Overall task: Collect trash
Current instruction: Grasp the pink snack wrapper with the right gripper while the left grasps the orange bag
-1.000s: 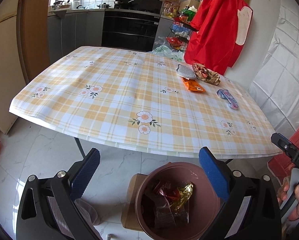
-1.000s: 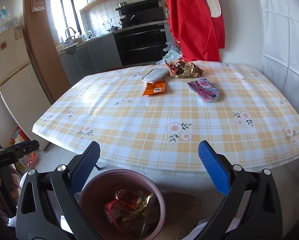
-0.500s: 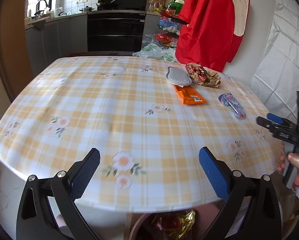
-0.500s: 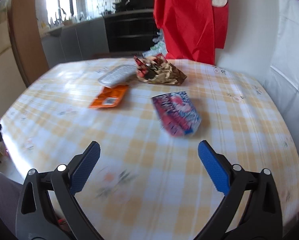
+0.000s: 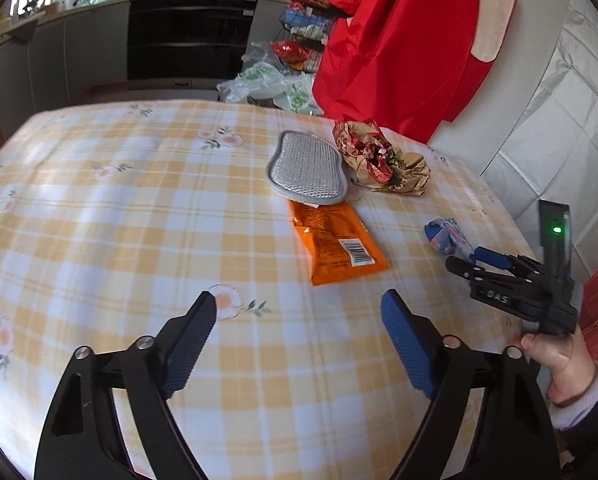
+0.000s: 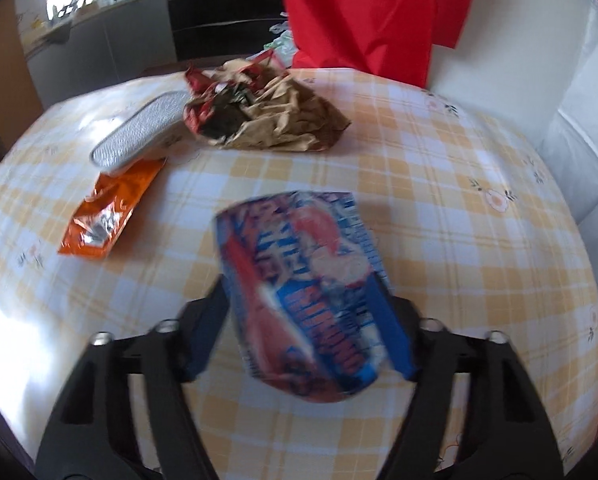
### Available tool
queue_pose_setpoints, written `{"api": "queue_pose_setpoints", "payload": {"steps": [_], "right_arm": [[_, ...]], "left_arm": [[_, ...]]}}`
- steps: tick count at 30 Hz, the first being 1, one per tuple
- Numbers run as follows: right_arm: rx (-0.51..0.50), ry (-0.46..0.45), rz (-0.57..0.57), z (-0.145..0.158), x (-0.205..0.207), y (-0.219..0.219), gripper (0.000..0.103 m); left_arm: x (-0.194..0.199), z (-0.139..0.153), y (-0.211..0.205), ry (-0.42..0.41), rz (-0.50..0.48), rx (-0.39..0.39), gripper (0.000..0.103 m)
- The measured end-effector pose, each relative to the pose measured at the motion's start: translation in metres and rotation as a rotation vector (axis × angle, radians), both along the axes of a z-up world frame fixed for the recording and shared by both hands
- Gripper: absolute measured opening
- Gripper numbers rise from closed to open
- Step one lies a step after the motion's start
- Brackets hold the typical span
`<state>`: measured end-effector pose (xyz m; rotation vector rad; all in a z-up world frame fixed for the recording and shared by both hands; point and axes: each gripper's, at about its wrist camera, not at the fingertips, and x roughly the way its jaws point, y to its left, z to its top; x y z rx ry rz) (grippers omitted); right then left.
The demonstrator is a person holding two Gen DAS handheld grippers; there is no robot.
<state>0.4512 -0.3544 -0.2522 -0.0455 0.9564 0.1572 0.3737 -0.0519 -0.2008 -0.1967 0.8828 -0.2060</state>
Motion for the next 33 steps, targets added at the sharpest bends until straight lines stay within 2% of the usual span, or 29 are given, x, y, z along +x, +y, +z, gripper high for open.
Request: {"api": "queue_pose_setpoints", "payload": {"steps": [1,2,3,4,7,14,19,22,23,24,26,29,33], "right_arm": [[0.019,0.003,0.002,0.002,0.000,-0.003,0.046],[0.031,0.001,0.001,0.004,-0.001,-0.006,0.041],[0.036,-0.006,-0.002,0.008,-0.004,-0.010,0.031],[0.041,-0.011,-0.002,0.012,-0.005,-0.013,0.026],[0.046,-0.039,-0.010,0.021,-0.013,-0.023,0.019],[0.083,-0.061,-0.021,0.028,-0.022,-0.041,0.017],[0.087,-0.065,-0.025,0.027,-0.026,-0.043,0.016],[0.087,-0.065,-0.033,0.027,-0.030,-0.043,0.016],[0.084,-0.065,-0.037,0.027,-0.032,-0.042,0.016],[0.080,-0.066,-0.039,0.028,-0.034,-0.042,0.016],[0.077,-0.069,-0.036,0.030,-0.039,-0.040,0.016],[0.084,-0.079,-0.025,0.036,-0.050,-0.036,0.014],[0.136,-0.099,-0.018,0.048,-0.069,-0.031,0.012]], "left_arm": [[0.007,-0.004,-0.002,0.016,-0.003,-0.012,0.074],[0.016,-0.010,-0.005,0.038,-0.005,-0.033,0.070],[0.021,-0.014,-0.006,0.051,-0.005,-0.049,0.062],[0.031,-0.019,-0.006,0.062,0.005,-0.076,0.053],[0.047,-0.027,-0.004,0.052,0.057,-0.101,0.038],[0.079,-0.049,-0.019,0.126,0.075,-0.122,0.036],[0.089,-0.053,-0.029,0.107,0.082,-0.099,0.037],[0.094,-0.052,-0.041,0.088,0.073,-0.029,0.035],[0.093,-0.052,-0.047,0.080,0.074,0.037,0.028],[0.092,-0.052,-0.053,0.076,0.074,0.104,0.020],[0.085,-0.051,-0.058,0.068,0.058,0.140,0.019],[0.068,-0.047,-0.053,0.068,0.040,0.131,0.014],[0.024,-0.040,-0.032,0.051,0.020,0.067,0.012]]}}
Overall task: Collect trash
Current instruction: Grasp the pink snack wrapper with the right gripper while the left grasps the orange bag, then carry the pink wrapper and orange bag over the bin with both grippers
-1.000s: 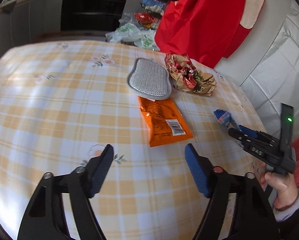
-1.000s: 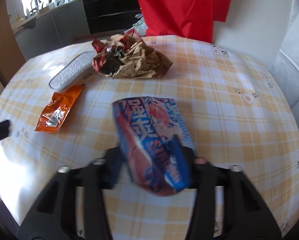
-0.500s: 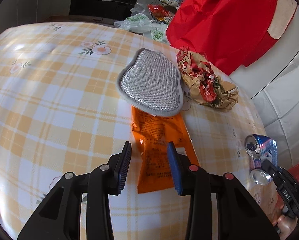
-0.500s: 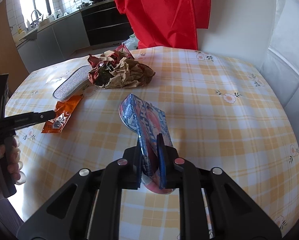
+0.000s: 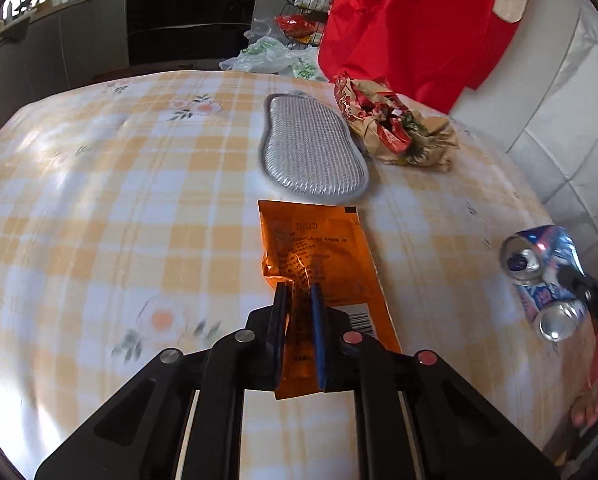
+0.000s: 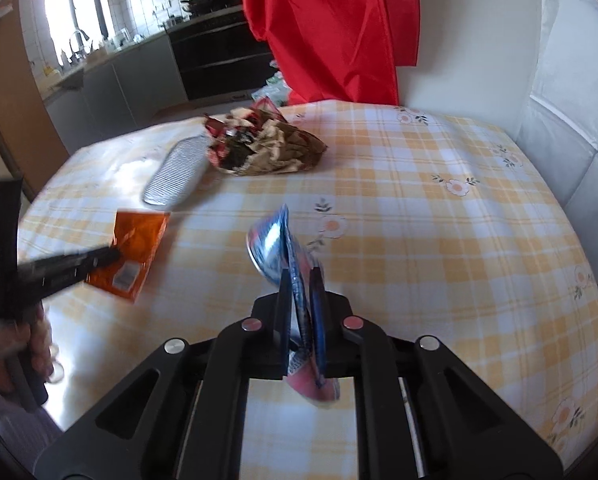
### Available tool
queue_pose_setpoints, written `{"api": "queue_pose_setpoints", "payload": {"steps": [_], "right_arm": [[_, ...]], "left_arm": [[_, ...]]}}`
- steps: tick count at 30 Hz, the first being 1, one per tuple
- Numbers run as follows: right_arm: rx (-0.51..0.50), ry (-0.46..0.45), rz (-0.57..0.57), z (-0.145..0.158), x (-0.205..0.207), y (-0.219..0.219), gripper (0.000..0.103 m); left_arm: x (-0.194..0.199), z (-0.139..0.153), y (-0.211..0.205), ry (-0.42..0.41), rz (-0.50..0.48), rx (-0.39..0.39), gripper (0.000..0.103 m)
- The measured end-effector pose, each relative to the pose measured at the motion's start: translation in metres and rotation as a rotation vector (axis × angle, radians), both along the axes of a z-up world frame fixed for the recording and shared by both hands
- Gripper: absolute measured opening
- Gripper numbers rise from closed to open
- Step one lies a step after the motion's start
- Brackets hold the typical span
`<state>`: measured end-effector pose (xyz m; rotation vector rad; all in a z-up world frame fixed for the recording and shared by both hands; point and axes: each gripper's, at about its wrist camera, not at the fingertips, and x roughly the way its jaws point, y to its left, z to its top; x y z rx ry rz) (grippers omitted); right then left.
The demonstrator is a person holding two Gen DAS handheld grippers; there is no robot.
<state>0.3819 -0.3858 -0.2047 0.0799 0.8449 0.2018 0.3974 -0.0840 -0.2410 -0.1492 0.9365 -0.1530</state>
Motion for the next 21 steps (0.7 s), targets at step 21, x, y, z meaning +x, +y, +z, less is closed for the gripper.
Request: {"api": "queue_pose_setpoints", "payload": {"steps": [21], "right_arm": [[0.138,-0.043,0.051,0.042,-0.074,0.049,0.010]], "left_arm": [[-0.186,0.082,0.100,-0.215,0.121,-0.054,0.011]]}}
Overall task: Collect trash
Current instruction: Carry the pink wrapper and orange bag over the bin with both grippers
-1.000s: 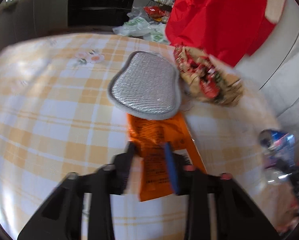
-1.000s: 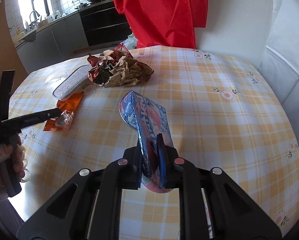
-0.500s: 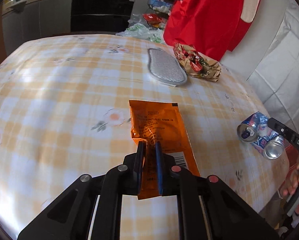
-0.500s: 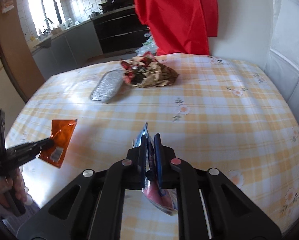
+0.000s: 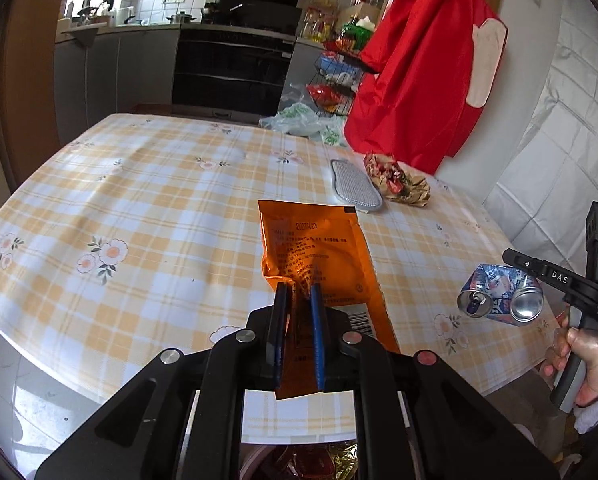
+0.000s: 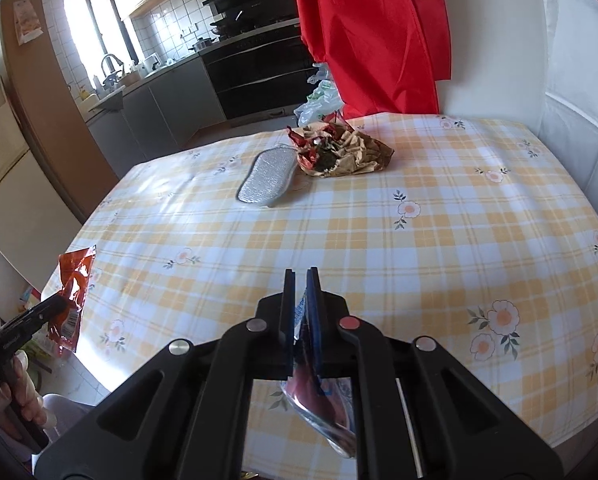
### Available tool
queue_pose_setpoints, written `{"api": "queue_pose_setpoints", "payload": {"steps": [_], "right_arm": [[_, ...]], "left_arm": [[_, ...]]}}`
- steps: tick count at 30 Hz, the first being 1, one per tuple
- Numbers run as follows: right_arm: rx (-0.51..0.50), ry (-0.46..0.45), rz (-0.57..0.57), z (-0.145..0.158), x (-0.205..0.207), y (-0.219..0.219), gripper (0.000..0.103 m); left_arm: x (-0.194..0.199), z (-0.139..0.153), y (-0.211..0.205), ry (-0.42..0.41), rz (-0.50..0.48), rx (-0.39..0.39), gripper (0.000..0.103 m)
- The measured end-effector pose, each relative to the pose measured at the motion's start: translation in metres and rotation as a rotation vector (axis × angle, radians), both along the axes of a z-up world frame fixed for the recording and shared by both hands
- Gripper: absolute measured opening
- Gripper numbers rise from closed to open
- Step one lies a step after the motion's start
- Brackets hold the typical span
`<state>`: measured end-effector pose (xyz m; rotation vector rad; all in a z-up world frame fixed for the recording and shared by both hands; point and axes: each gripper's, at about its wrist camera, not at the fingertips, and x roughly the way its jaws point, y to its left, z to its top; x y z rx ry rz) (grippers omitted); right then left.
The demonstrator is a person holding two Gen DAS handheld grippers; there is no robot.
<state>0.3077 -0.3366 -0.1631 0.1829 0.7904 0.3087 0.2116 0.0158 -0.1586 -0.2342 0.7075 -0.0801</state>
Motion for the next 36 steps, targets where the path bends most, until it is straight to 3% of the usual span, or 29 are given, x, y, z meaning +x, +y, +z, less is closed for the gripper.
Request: {"api": "queue_pose_setpoints", "payload": {"steps": [8,15,26,36], "right_arm": [[0.018,-0.064,0.052,0.047,-0.022,0.021,0.010],[0.060,-0.121,0.127,0.080,-0.064,0.053,0.010],[0.130,-0.087,0.179,0.070,-0.140,0.086,0.010],[0.150,-0.057,0.202,0.060,-0.174,0.101,0.010]], "left_arm": [[-0.034,0.023,0.009,-0.059,-0.009,0.001,0.011],[-0.068,0.041,0.024,-0.096,0.014,0.014,0.011],[-0.127,0.051,0.042,-0.127,0.037,0.018,0.011],[-0.158,0.057,0.044,-0.139,0.034,0.015,0.011]]}}
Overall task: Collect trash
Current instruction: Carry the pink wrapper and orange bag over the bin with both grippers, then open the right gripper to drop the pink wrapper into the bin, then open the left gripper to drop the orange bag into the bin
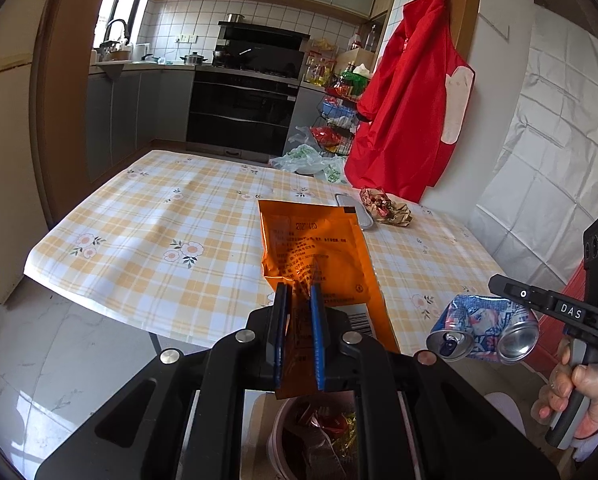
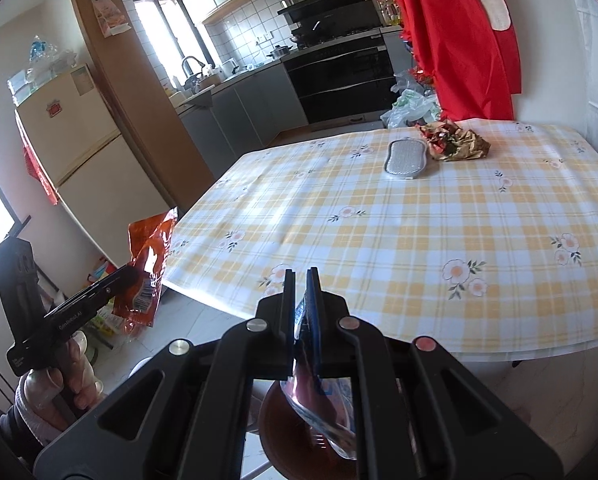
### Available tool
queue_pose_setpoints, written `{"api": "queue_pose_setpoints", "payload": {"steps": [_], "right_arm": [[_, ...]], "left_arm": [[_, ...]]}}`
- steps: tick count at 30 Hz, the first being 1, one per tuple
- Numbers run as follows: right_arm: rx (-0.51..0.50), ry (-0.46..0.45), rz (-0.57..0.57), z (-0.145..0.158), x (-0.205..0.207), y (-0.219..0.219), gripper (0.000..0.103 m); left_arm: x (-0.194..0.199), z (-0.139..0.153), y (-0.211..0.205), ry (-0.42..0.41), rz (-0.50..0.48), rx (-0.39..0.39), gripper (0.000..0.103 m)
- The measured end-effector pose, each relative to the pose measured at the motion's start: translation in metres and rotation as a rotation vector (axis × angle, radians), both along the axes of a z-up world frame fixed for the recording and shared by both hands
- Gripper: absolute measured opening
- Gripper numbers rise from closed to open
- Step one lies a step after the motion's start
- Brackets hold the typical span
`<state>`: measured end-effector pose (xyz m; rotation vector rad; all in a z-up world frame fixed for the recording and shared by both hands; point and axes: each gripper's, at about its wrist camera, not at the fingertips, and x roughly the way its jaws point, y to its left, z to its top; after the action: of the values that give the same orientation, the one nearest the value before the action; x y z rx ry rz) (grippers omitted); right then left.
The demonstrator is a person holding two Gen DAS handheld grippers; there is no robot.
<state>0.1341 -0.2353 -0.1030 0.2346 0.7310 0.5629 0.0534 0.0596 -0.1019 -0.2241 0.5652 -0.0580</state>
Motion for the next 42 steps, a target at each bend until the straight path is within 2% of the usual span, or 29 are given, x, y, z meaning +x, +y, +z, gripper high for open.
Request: {"api": "queue_pose_setpoints", "payload": {"steps": [6,8,9,10,14,15,16,18,19,21,29,42], "right_arm": [[-0.012,-0.016,0.028,0.007,-0.006,0.011,0.010],[-0.013,-0.015,0.034,0.009,-0.006,0.013,0.013],[-0.016,-0.017,0.031,0.009,-0.006,0.013,0.018],[-0.019,-0.022,0.026,0.010,-0.007,0.013,0.028],[-0.022,-0.032,0.003,0.012,-0.007,0.008,0.043],[-0.027,-0.034,-0.007,0.013,-0.007,0.006,0.052],[-0.031,-0.038,-0.018,0.013,-0.007,0.004,0.065],[-0.046,-0.055,-0.052,0.015,-0.007,0.000,0.083],[-0.048,-0.066,-0.063,0.017,-0.008,-0.002,0.089],[-0.066,-0.083,-0.098,0.019,-0.008,-0.006,0.095],[-0.118,-0.127,-0.177,0.024,-0.008,-0.019,0.097],[-0.092,-0.107,-0.222,0.016,-0.006,-0.040,0.097]], "left_arm": [[-0.007,0.004,0.003,-0.011,0.016,-0.003,0.011],[-0.006,0.004,0.003,-0.011,0.017,-0.004,0.011],[-0.006,0.004,0.003,-0.012,0.015,-0.004,0.011],[-0.006,0.004,0.004,-0.011,0.015,-0.004,0.011],[-0.005,0.002,0.002,-0.004,0.007,-0.002,0.011],[-0.005,0.001,0.001,0.000,0.004,-0.001,0.011],[-0.004,0.001,0.000,0.002,0.002,0.000,0.011],[-0.004,-0.001,-0.003,0.007,-0.002,0.002,0.011],[-0.004,-0.002,-0.004,0.010,-0.006,0.003,0.011],[-0.004,-0.002,-0.007,0.012,-0.013,0.008,0.011],[-0.005,-0.005,-0.024,0.027,-0.056,0.029,0.012],[-0.005,-0.012,-0.060,0.068,-0.174,0.065,0.012]]}}
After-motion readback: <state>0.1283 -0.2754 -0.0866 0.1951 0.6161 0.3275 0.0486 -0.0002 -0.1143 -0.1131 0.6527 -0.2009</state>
